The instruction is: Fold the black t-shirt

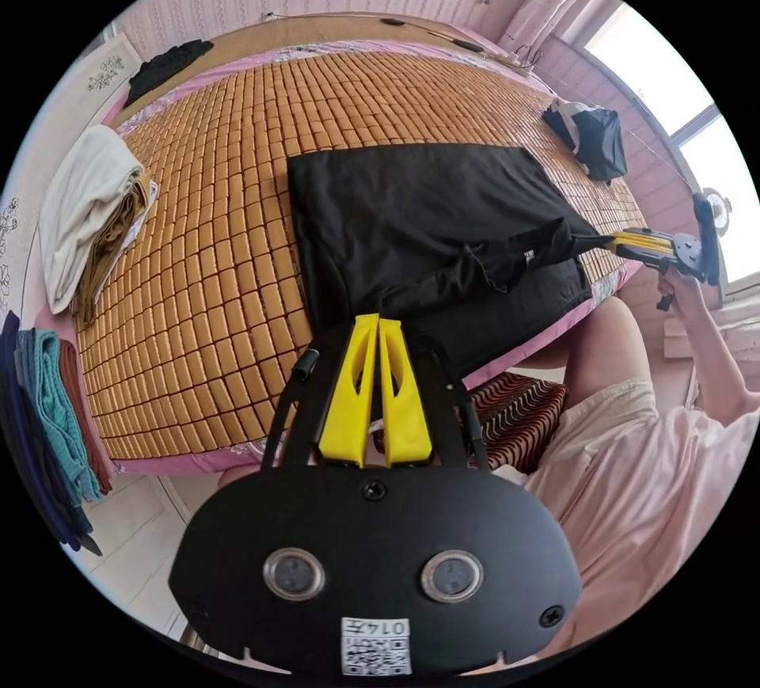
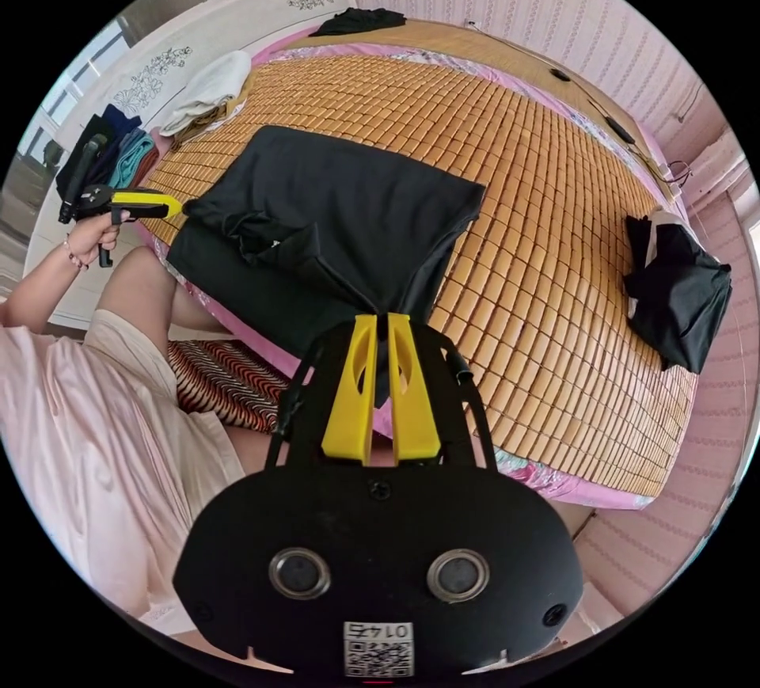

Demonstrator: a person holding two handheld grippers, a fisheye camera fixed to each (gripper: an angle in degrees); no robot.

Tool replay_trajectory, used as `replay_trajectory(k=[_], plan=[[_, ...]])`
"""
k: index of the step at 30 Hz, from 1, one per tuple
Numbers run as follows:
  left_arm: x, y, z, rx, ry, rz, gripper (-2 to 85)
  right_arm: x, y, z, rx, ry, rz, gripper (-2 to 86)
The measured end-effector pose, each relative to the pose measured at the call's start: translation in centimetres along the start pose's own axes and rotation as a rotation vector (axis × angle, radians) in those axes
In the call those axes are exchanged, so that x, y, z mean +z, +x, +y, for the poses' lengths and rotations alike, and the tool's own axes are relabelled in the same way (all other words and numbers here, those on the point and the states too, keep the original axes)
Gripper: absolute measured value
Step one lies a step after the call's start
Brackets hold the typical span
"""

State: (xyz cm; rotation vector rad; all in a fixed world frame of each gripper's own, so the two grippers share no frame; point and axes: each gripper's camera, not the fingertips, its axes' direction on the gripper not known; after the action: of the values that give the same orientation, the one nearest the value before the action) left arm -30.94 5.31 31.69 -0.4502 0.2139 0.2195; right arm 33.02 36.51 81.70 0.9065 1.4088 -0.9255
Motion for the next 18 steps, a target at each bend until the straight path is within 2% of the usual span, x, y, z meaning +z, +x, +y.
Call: replay_trajectory(k=[8, 13, 18], plan=[[5.4, -1.7, 1.3, -0.085, -0.128, 0.020, -1.0, 8.5, 1.1, 0.6, 0.049, -0.160, -0.029, 3.9], [4.2, -2.1, 1.7, -0.113, -0.104, 0.051, -0.8, 5.9, 2.6, 2.3, 0.123, -0.122, 0.006, 5.6], [2.6, 1.4, 0.0, -0.008, -0.003, 0.119, 0.7, 3.3, 0.6, 1.2, 0.117, 0.071, -0.127, 6.5]])
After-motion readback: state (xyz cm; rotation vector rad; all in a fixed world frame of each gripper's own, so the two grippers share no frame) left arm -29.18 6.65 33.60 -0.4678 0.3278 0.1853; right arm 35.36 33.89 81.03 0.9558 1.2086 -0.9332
